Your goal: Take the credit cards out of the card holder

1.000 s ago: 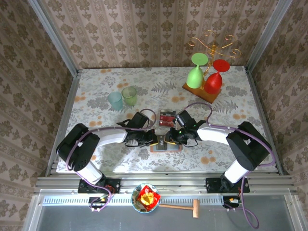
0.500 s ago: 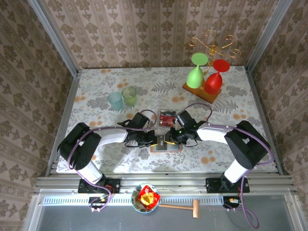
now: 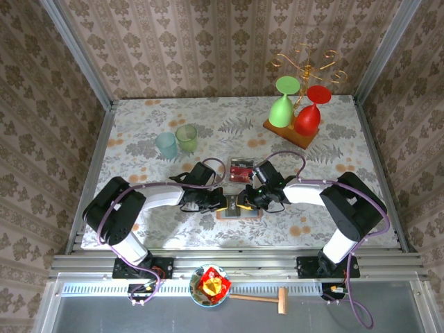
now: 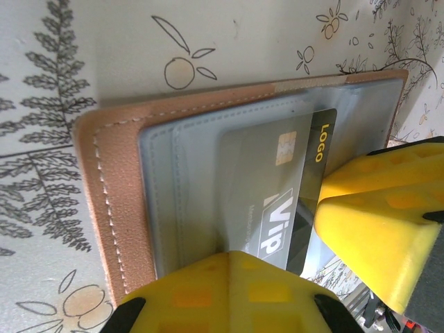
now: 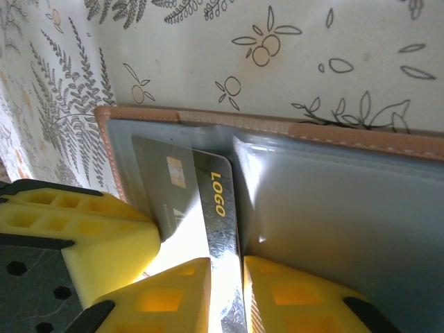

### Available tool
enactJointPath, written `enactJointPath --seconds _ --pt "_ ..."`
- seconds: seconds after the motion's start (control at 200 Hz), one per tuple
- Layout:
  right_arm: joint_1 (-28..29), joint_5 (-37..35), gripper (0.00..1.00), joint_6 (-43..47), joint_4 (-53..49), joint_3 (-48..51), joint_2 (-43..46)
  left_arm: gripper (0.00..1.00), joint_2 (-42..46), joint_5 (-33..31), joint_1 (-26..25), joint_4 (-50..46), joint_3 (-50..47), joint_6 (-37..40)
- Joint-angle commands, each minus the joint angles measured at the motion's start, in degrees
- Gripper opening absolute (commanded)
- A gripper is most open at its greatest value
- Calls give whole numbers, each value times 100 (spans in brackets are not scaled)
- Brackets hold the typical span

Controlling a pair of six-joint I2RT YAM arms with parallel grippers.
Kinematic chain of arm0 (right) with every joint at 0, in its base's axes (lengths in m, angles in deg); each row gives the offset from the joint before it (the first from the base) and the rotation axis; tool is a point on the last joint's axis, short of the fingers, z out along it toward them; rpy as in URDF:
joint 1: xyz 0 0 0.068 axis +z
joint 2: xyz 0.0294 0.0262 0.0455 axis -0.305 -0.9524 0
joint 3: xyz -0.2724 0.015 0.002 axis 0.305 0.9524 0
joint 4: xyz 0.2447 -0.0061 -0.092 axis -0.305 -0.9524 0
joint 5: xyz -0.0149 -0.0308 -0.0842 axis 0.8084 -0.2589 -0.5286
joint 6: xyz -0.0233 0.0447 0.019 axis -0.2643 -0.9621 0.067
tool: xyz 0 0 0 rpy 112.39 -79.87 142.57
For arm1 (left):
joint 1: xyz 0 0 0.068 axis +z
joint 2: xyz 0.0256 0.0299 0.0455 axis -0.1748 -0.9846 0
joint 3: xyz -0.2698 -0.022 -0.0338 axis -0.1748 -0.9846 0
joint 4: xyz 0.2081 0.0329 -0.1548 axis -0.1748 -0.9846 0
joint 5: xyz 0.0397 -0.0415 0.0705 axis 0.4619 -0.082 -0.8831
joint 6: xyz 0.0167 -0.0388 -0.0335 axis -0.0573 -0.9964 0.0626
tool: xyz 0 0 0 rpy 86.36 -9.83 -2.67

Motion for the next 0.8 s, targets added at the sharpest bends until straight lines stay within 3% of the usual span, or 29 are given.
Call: enactJointPath --seconds 0.0,0.315,0.795 --pt "-8 281 19 -161 266 86 -178 3 -112 -43 5 -41 -54 87" --pt "-17 380 14 -229 416 109 -201 3 -103 -34 4 -23 -80 88" --pt "-189 -39 8 154 -295 160 241 3 -39 -52 21 -42 -115 79"
